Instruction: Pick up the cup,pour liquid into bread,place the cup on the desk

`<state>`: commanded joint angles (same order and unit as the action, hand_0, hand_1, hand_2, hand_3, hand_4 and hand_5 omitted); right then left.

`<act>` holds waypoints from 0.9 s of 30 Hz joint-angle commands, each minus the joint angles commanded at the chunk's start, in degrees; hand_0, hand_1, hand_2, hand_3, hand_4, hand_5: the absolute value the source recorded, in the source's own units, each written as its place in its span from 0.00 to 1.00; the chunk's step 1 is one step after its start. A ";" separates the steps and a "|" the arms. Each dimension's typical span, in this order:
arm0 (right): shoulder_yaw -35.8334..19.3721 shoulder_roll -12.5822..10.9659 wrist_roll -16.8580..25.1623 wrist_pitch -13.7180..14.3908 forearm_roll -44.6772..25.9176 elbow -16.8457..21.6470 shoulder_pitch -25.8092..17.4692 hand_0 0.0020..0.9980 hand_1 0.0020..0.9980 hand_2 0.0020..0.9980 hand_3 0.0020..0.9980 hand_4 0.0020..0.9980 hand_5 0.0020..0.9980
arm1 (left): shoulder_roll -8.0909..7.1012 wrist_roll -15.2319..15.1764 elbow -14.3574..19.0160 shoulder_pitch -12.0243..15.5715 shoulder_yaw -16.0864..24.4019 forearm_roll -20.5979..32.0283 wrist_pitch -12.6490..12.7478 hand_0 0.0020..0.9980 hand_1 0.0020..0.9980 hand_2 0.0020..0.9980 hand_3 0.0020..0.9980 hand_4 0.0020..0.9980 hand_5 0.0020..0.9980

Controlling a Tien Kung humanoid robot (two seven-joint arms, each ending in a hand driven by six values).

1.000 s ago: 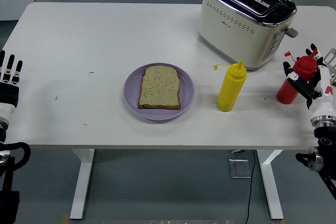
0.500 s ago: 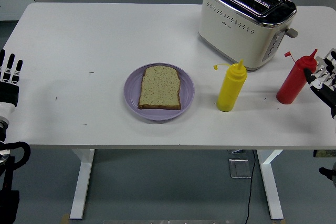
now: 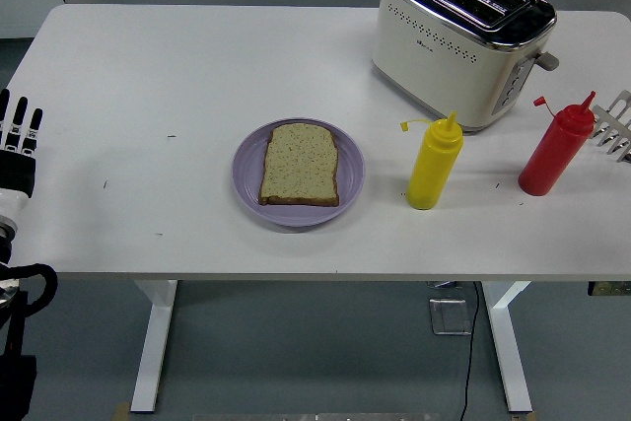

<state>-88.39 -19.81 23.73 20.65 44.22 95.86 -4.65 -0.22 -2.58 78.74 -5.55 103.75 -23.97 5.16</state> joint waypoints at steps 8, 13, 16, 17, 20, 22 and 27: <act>-6.82 2.17 0.68 -7.13 -16.79 -3.75 1.98 0.94 0.87 0.95 0.98 0.89 0.38 | -0.07 -0.03 0.02 0.08 0.21 -0.08 0.01 0.79 0.74 0.74 0.69 0.51 1.00; -8.10 3.04 -0.07 -10.62 -21.53 -5.15 2.23 0.92 0.85 0.91 0.93 0.89 0.44 | -0.12 -0.03 0.02 0.07 0.02 -0.10 0.00 0.78 0.74 0.74 0.69 0.51 1.00; -8.99 3.99 -0.24 -12.18 -24.19 -6.09 2.43 0.92 0.85 0.91 0.93 0.89 0.44 | -0.13 -0.03 0.01 0.14 -0.12 -0.13 0.00 0.78 0.74 0.74 0.69 0.51 1.00; -9.18 4.15 -0.31 -12.41 -25.04 -6.36 2.47 0.92 0.85 0.91 0.93 0.89 0.44 | -0.13 -0.04 0.00 0.17 -0.12 -0.15 0.00 0.78 0.74 0.74 0.69 0.51 1.00; -9.50 4.33 -0.56 -12.86 -27.16 -7.01 2.44 0.90 0.82 0.88 0.90 0.87 0.58 | -0.14 -0.03 0.02 0.31 -0.15 -0.18 -0.02 0.79 0.74 0.74 0.69 0.51 1.00; -9.62 4.44 -0.61 -12.96 -27.56 -7.32 2.38 0.90 0.82 0.88 0.90 0.87 0.58 | -0.16 -0.04 0.03 0.45 -0.14 -0.20 -0.01 0.79 0.74 0.74 0.69 0.51 1.00; -9.76 4.63 -0.82 -13.05 -27.83 -7.97 2.38 0.89 0.82 0.87 0.89 0.87 0.60 | -0.18 -0.05 0.05 0.67 -0.18 -0.22 -0.02 0.79 0.74 0.74 0.69 0.51 1.00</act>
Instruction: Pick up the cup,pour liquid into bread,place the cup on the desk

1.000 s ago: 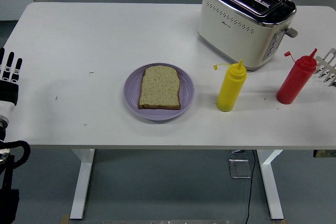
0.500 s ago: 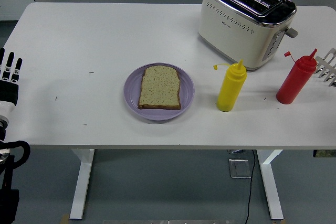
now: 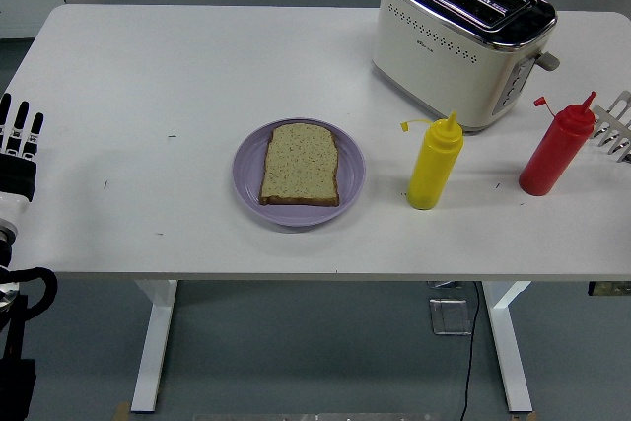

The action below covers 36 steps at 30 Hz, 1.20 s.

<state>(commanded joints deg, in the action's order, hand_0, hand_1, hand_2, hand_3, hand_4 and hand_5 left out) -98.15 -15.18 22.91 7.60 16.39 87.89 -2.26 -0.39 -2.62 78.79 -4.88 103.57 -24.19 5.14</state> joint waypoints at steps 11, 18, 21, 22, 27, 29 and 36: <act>0.36 0.19 -0.68 -0.68 -0.02 -0.49 -0.05 0.89 0.82 0.87 0.89 0.86 0.61 | 0.01 -0.02 -0.09 0.21 -0.72 0.02 -0.05 0.79 0.74 0.74 0.69 0.51 1.00; 0.30 0.46 -0.44 -0.87 -1.18 -0.82 0.53 0.89 0.82 0.87 0.89 0.86 0.61 | 0.17 -0.03 -0.21 -0.19 -0.59 0.14 -0.07 0.79 0.74 0.74 0.69 0.51 1.00; 0.27 0.56 -0.44 -0.89 -1.40 -0.91 0.65 0.89 0.82 0.87 0.89 0.86 0.61 | 0.20 -0.02 -0.21 -0.32 -0.67 0.15 -0.09 0.79 0.74 0.74 0.69 0.51 1.00; 0.25 0.60 -0.43 -0.87 -1.45 -0.95 0.74 0.89 0.82 0.87 0.89 0.86 0.61 | 0.20 -0.03 -0.20 -0.40 -0.62 0.14 -0.10 0.79 0.74 0.74 0.69 0.51 1.00; 0.16 0.63 -0.39 -0.74 -1.62 -1.08 0.80 0.89 0.82 0.87 0.89 0.86 0.61 | 0.18 -0.04 -0.19 -0.48 -0.44 0.15 -0.11 0.79 0.74 0.74 0.69 0.51 1.00; 0.16 0.67 -0.43 -0.70 -1.64 -1.14 0.82 0.89 0.82 0.87 0.89 0.86 0.61 | 0.19 -0.04 -0.15 -0.55 -0.42 0.14 -0.13 0.79 0.74 0.74 0.69 0.51 1.00; 0.02 0.83 -0.69 -0.68 -1.80 -1.91 1.07 0.89 0.82 0.87 0.89 0.86 0.60 | 0.21 -0.03 0.01 -0.71 -0.16 0.06 -0.19 0.79 0.74 0.74 0.69 0.51 1.00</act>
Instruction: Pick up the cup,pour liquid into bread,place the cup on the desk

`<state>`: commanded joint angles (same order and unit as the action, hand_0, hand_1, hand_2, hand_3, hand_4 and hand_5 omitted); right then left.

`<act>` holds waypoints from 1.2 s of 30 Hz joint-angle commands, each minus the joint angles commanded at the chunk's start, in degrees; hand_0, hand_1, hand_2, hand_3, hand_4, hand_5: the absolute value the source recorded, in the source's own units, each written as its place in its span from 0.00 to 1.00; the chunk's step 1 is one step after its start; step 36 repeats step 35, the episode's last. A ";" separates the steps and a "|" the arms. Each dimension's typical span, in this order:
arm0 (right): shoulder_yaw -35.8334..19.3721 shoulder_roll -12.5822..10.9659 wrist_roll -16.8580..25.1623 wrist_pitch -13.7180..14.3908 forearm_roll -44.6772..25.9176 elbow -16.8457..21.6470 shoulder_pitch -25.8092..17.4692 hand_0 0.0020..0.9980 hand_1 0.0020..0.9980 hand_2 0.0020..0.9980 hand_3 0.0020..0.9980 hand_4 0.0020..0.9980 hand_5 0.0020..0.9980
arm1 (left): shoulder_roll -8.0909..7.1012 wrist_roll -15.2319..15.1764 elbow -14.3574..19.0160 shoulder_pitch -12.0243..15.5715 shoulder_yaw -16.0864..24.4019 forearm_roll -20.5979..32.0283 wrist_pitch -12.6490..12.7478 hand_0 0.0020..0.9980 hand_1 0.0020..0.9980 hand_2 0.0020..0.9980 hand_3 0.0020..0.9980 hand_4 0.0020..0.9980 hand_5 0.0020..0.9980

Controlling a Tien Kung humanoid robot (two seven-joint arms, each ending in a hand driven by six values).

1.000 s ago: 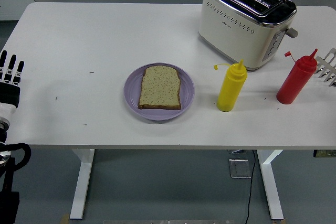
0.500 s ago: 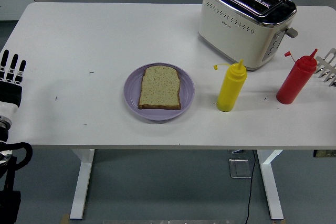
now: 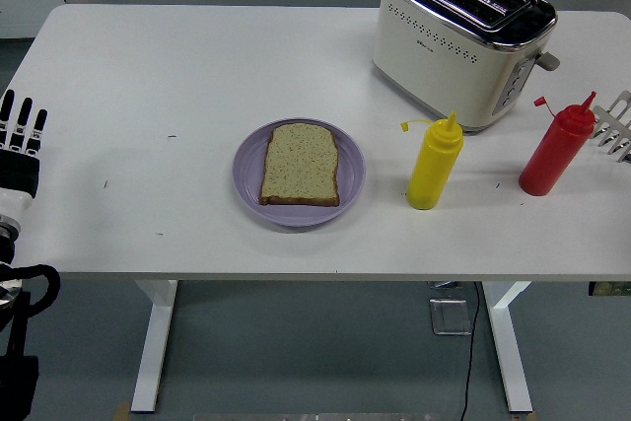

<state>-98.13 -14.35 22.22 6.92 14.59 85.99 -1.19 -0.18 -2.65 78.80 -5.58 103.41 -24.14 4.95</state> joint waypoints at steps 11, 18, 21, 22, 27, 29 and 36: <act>-0.13 0.40 -0.17 0.10 -3.56 -3.64 0.31 0.86 0.80 0.83 0.87 0.85 0.60 | 0.07 -0.01 0.27 0.00 0.26 -0.04 -0.06 0.79 0.74 0.74 0.69 0.51 1.00; -0.15 0.60 -0.37 0.30 -5.67 -4.82 0.47 0.85 0.78 0.82 0.85 0.84 0.60 | 0.02 0.00 0.48 -0.10 0.28 -0.07 -0.10 0.79 0.74 0.74 0.69 0.51 1.00; -0.20 0.61 -0.36 0.26 -5.90 -4.95 0.50 0.85 0.78 0.82 0.85 0.84 0.60 | -0.01 0.01 0.53 -0.11 0.29 -0.08 -0.11 0.79 0.74 0.74 0.69 0.51 1.00; -0.22 0.61 -0.35 0.24 -5.93 -4.96 0.50 0.84 0.77 0.82 0.83 0.84 0.60 | -0.01 0.02 0.54 -0.11 0.31 -0.08 -0.11 0.79 0.74 0.74 0.69 0.51 1.00; -0.19 0.60 -0.38 0.14 -5.98 -4.95 0.53 0.84 0.77 0.81 0.83 0.83 0.60 | 0.00 0.04 0.62 -0.06 0.31 -0.11 -0.15 0.79 0.74 0.74 0.69 0.51 1.00; -0.13 0.63 -0.39 0.08 -6.03 -5.00 0.57 0.84 0.77 0.81 0.83 0.83 0.60 | 0.02 0.05 0.62 -0.03 0.32 -0.11 -0.15 0.79 0.74 0.74 0.69 0.51 1.00; -0.06 0.65 -0.38 -0.02 -6.41 -5.24 0.55 0.84 0.77 0.81 0.83 0.83 0.60 | 0.04 0.06 0.63 -0.06 0.29 -0.13 -0.18 0.79 0.74 0.74 0.69 0.51 1.00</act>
